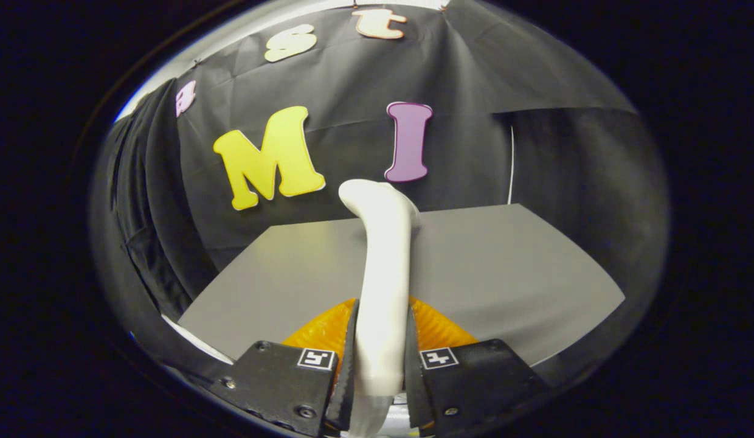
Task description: Iron the clothes twice with a garment steamer, once on the left side and once on the right side.
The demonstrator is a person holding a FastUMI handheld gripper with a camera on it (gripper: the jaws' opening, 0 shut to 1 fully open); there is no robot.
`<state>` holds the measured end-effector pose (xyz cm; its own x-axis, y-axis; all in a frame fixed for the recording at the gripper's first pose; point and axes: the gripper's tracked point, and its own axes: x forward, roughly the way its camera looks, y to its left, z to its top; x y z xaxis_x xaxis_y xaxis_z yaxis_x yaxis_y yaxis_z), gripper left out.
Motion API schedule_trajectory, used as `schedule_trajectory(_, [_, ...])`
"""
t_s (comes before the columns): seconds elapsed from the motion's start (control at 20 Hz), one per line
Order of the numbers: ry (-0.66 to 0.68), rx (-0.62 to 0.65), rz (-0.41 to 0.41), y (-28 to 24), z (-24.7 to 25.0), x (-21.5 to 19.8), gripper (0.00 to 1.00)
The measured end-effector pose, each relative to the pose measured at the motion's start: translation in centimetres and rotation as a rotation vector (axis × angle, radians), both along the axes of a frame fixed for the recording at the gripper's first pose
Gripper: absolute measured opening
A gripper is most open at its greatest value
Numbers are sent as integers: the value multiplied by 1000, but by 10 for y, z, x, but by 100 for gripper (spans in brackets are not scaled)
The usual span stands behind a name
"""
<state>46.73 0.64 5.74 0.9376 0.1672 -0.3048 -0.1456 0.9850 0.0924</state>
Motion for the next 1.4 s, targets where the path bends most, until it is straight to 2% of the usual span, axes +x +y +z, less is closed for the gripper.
schedule_trajectory(0.15, [0,34,34,14,1,-24,36])
schedule_trajectory(0.6, [-116,95,-17,56,65,-117,36])
schedule_trajectory(1.1, [-274,106,39,159,144,-227,35])
schedule_trajectory(1.4, [-335,134,83,232,191,-250,35])
